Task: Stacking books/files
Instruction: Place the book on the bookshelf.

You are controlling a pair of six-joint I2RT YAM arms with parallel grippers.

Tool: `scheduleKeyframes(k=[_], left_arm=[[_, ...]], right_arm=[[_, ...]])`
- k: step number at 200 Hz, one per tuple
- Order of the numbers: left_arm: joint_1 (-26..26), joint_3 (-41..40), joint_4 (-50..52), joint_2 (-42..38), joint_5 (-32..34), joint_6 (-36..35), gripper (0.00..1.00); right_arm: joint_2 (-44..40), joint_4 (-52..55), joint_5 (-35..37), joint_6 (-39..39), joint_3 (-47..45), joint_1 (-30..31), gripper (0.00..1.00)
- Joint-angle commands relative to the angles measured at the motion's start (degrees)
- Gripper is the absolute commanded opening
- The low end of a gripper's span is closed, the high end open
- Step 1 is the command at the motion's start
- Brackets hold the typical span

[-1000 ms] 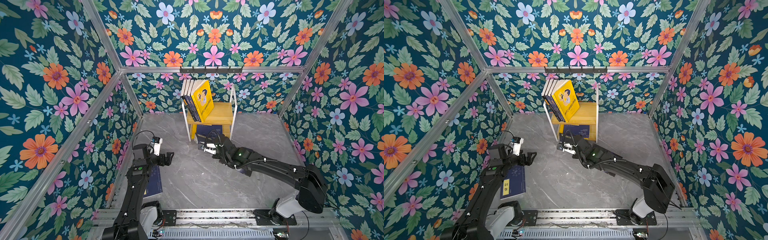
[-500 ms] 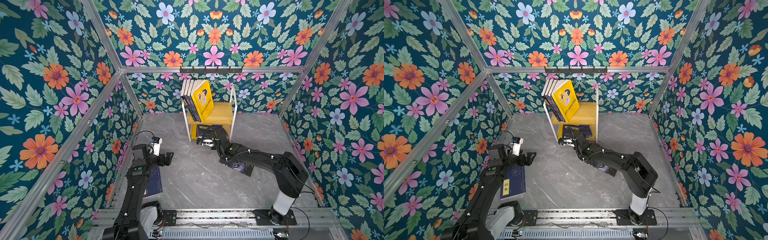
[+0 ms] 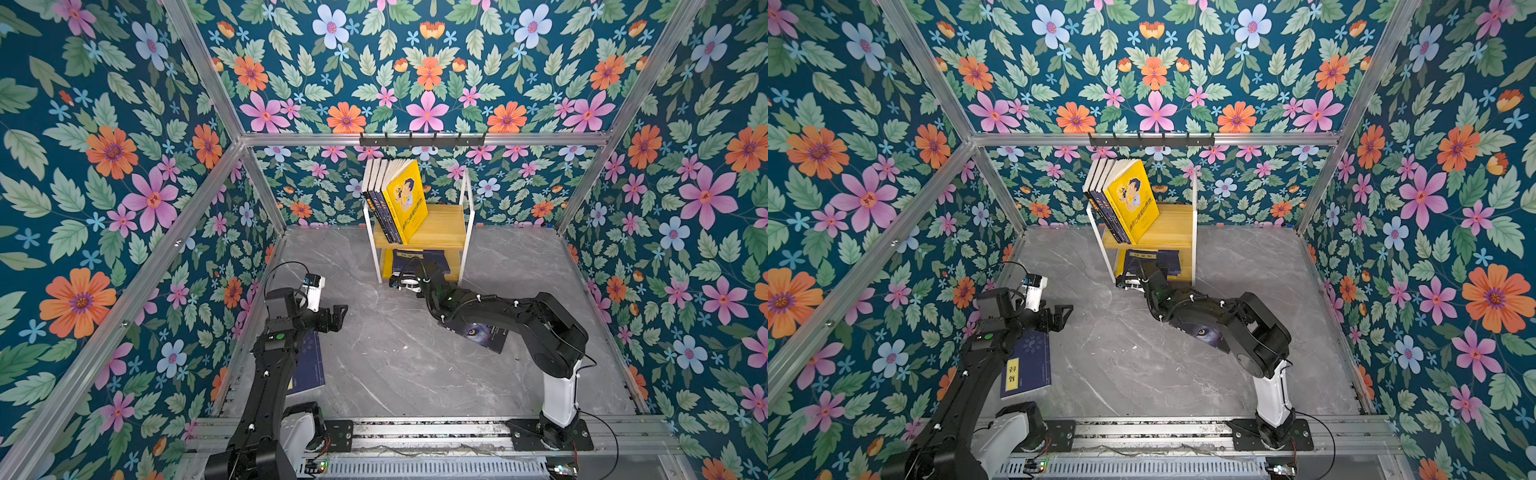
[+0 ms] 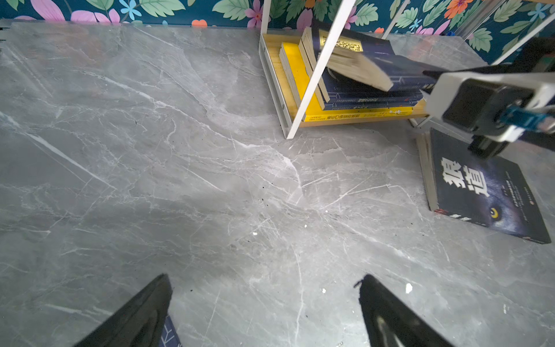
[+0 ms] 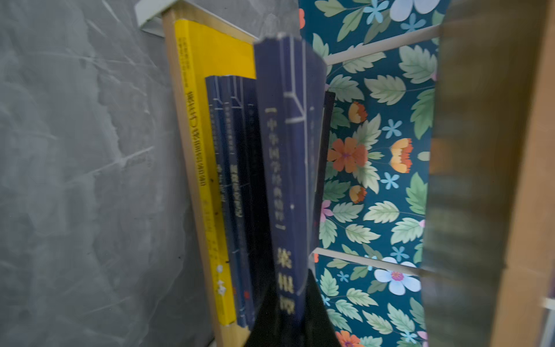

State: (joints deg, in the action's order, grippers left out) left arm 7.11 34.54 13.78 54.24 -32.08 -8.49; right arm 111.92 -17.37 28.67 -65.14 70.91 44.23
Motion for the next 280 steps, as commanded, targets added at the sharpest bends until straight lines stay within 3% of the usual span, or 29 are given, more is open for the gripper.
scheduleKeyframes(k=[1, 125, 280], left_arm=[[0.03, -0.18, -0.61, -0.25, -0.10, -0.43, 1.00], [-0.17, 0.04, -0.57, -0.12, 0.31, -0.44, 1.00], [-0.67, -0.61, -0.98, 0.35, 0.46, -1.27, 1.00]], right_arm=[[0.54, 1.94, -2.63, 3.83, -0.28, 0.03, 0.00], [6.60, 14.19, -8.19, 6.61, 10.99, -3.53, 0.00], [12.31, 17.43, -9.07, 4.85, 19.94, -5.45, 0.00]])
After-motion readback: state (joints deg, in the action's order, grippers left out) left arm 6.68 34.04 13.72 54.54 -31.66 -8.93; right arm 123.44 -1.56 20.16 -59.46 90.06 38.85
